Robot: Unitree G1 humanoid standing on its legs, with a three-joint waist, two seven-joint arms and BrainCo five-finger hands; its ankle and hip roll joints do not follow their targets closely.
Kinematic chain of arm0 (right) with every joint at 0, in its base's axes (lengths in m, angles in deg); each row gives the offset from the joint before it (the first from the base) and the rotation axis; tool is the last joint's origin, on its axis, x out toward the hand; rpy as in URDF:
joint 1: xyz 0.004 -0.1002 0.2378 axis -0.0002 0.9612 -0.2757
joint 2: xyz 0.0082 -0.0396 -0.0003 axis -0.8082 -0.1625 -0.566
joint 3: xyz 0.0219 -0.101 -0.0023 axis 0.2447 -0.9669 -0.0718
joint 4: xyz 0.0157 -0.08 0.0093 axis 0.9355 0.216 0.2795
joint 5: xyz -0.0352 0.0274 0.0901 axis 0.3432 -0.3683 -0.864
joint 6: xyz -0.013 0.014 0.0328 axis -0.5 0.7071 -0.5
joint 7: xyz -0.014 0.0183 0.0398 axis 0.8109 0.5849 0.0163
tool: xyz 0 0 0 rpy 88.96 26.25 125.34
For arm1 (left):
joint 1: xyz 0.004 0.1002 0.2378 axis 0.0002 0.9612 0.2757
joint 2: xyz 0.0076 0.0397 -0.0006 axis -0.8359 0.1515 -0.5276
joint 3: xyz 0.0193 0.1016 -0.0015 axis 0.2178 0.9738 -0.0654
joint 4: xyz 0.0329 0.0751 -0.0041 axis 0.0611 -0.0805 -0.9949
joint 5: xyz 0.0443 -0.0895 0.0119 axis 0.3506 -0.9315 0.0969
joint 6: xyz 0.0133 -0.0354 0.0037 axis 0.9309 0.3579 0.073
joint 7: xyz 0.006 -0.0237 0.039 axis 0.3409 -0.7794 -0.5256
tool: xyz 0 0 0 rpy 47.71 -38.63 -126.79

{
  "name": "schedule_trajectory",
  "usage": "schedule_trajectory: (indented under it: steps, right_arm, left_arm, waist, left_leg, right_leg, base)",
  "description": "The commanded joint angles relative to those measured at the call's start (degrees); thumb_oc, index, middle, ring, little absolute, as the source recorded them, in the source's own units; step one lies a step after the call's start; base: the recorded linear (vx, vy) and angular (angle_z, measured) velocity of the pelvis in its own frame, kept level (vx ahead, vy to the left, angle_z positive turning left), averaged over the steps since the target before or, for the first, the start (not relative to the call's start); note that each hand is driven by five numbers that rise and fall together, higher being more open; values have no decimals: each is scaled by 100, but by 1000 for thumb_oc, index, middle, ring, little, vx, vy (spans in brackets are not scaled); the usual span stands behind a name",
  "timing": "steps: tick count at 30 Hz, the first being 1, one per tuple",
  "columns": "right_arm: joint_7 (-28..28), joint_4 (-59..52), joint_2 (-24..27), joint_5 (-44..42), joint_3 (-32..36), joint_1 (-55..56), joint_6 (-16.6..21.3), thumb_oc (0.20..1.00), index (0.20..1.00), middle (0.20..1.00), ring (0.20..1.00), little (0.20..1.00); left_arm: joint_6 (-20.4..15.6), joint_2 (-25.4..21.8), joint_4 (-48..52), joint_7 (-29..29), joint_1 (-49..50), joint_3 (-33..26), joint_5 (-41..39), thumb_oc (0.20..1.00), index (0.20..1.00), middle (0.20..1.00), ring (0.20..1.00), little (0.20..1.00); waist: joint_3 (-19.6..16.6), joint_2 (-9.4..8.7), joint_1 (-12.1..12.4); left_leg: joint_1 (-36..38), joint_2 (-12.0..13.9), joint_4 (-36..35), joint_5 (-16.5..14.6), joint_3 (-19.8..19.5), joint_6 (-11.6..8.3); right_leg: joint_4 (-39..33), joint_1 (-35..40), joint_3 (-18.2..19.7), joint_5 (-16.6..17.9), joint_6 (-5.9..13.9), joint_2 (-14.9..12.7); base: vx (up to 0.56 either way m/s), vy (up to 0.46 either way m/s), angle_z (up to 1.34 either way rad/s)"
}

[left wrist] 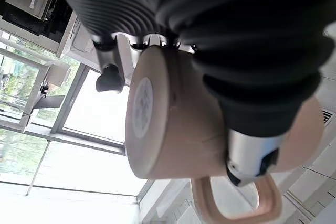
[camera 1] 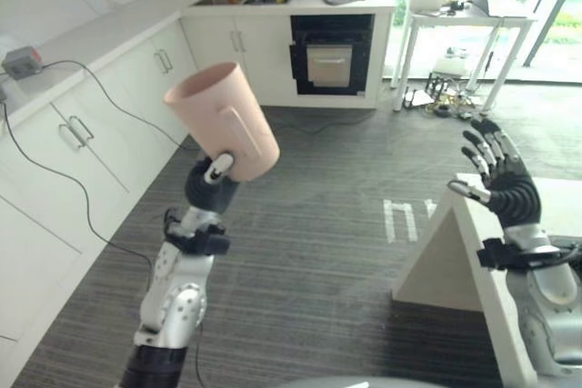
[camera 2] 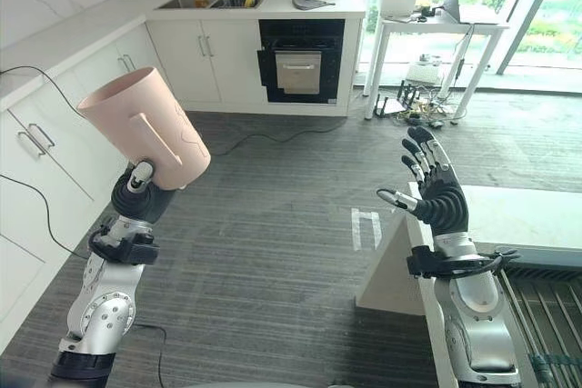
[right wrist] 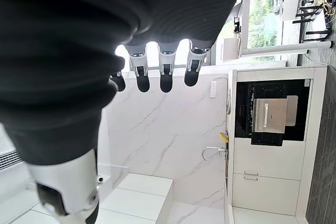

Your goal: Place the dishes in the dishwasher.

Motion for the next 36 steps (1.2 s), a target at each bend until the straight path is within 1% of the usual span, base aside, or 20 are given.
schedule_trajectory:
  steps: [1,3,4,6,8,9,10,12,16,19,20,22,25,26,28,30,31,33,35,36]
  right_arm:
    - [70,-137,9,-213,175,-324,351,1000,1000,1000,1000,1000]
    - [128,-124,36,-204,181,-347,362,1000,1000,1000,1000,1000]
    - [140,-130,66,-204,195,-357,353,1000,1000,1000,1000,1000]
    - [222,-103,49,-161,222,-338,362,1000,1000,1000,1000,1000]
    - [223,-63,-5,-142,196,-371,342,1000,1000,1000,1000,1000]
    - [248,-45,2,-136,195,-372,345,1000,1000,1000,1000,1000]
    - [346,-53,78,-166,243,-335,325,1000,1000,1000,1000,1000]
    - [461,-14,242,-316,367,-271,383,1000,1000,1000,1000,1000]
    - [543,-35,365,-469,515,-229,371,1000,1000,1000,1000,1000]
    - [615,-192,315,-488,642,-97,299,1000,1000,1000,1000,1000]
    - [502,-251,263,-355,583,-187,279,1000,1000,1000,1000,1000]
    - [295,-282,204,-221,469,-315,240,1000,1000,1000,1000,1000]
    - [200,-314,58,-87,336,-406,222,1000,1000,1000,1000,1000]
    - [181,-418,-40,1,310,-272,218,1000,1000,1000,1000,1000]
    - [246,-396,-102,20,235,-207,206,1000,1000,1000,1000,1000]
    - [345,-368,-56,23,231,-182,138,1000,1000,1000,1000,1000]
    - [443,-367,34,-91,278,-159,56,1000,1000,1000,1000,1000]
    - [547,-369,107,-203,367,-108,23,1000,1000,1000,1000,1000]
    - [586,-359,130,-293,415,-82,18,1000,1000,1000,1000,1000]
    - [565,-364,94,-280,404,-47,-15,1000,1000,1000,1000,1000]
  left_arm:
    - [-462,-328,34,70,-177,-257,-83,200,200,200,200,200]
    - [-527,-272,29,65,-159,-267,-177,200,200,200,200,200]
    - [-555,-240,44,81,-143,-274,-219,200,200,200,200,200]
    - [-570,-136,120,49,-109,-283,-156,200,200,200,200,200]
    - [-531,-120,129,8,-110,-267,-173,200,200,200,200,200]
    - [-570,-138,116,25,-56,-261,-178,200,200,200,200,200]
    - [-706,-196,50,3,14,-266,-254,200,200,200,200,200]
    - [-825,-188,-95,173,121,-353,-469,200,200,200,200,200]
    - [-850,-172,-29,212,242,-394,-532,200,200,200,200,200]
    - [-764,-187,4,151,179,-479,-581,200,200,200,200,200]
    - [-639,-217,27,107,-34,-451,-486,200,200,200,200,200]
    - [-458,-218,62,63,-207,-385,-372,200,200,200,200,200]
    - [-219,-221,14,119,-439,-281,-173,200,200,200,200,200]
    - [-46,-197,93,147,-427,-244,-55,200,200,200,200,200]
    - [32,-178,91,90,-421,-183,142,200,200,200,200,200]
    - [66,-244,98,60,-420,-161,216,200,200,200,200,200]
    - [68,-313,104,36,-408,-173,278,200,200,200,200,200]
    - [96,-363,115,52,-365,-230,234,200,200,200,200,200]
    - [73,-369,113,65,-336,-245,270,200,200,200,200,200]
    - [70,-326,109,84,-311,-188,291,200,200,200,200,200]
  waist:
    - [152,-270,-36]
    - [247,-350,-1]
    - [300,-395,12]
    - [417,-409,32]
    - [460,-387,29]
    - [462,-309,31]
    - [478,-183,53]
    - [473,-126,62]
    - [427,-84,29]
    - [341,-93,33]
    - [283,-166,153]
    - [278,-222,218]
    - [253,-236,251]
    - [253,-198,263]
    - [292,-162,221]
    - [313,-192,188]
    - [355,-240,156]
    - [435,-297,99]
    - [490,-345,29]
    - [528,-419,-102]
  left_leg:
    - [-58,-232,676,-498,-33,107]
    - [-563,-39,1840,-220,-45,-66]
    - [-779,-50,2402,-219,-81,-73]
    - [-1189,32,2845,-176,-122,-52]
    - [-1121,178,1923,-113,165,-11]
    - [-1019,310,1209,91,253,-65]
    - [-906,548,26,706,220,-223]
    - [-1237,808,25,938,48,-375]
    - [-1125,823,25,780,272,-373]
    - [-996,642,25,572,393,-241]
    - [-953,342,25,425,247,-59]
    - [-888,148,25,325,143,94]
    - [-758,-136,25,129,-71,290]
    - [-668,-245,25,19,-132,369]
    - [-537,-287,25,-78,-185,420]
    - [-495,-321,25,-87,-204,404]
    - [-432,-335,25,-100,-171,372]
    - [-301,-314,25,-164,-51,319]
    - [-180,-290,25,-270,61,287]
    - [-13,-336,25,-475,50,296]
  right_leg:
    - [1,54,834,-487,-263,504]
    - [4,99,868,-479,-411,536]
    - [7,99,885,-456,-469,532]
    - [25,153,924,-448,-531,587]
    - [-2,258,883,-525,-453,588]
    - [-2,304,836,-595,-399,608]
    - [-2,469,843,-752,-347,605]
    - [-2,644,883,-895,-355,576]
    - [-2,759,785,-953,-265,355]
    - [85,960,653,-1008,-34,33]
    - [474,960,604,-1110,193,-243]
    - [1104,735,476,-872,349,-449]
    - [2168,180,433,-541,394,-583]
    - [2934,-135,389,-435,352,-603]
    - [3437,-572,369,-451,265,-475]
    - [3083,-673,304,-636,206,-227]
    - [2508,-633,134,-704,174,-57]
    - [1744,-671,-113,-626,120,-23]
    - [1053,-743,-201,-436,126,-71]
    - [420,-962,52,128,266,-209]
  base:
    - [-2,-236,-12]
    - [-24,-200,1]
    - [-4,-191,11]
    - [52,-87,11]
    - [172,97,2]
    - [379,366,-9]
    - [359,373,-11]
    - [375,415,-14]
    - [282,347,-21]
    - [445,517,-13]
    - [439,494,-3]
    - [352,409,29]
    - [346,357,45]
    - [330,273,62]
    - [285,179,34]
    - [252,10,4]
    - [259,-104,-12]
    - [243,-161,-12]
    - [248,-247,-30]
    - [294,-315,-29]
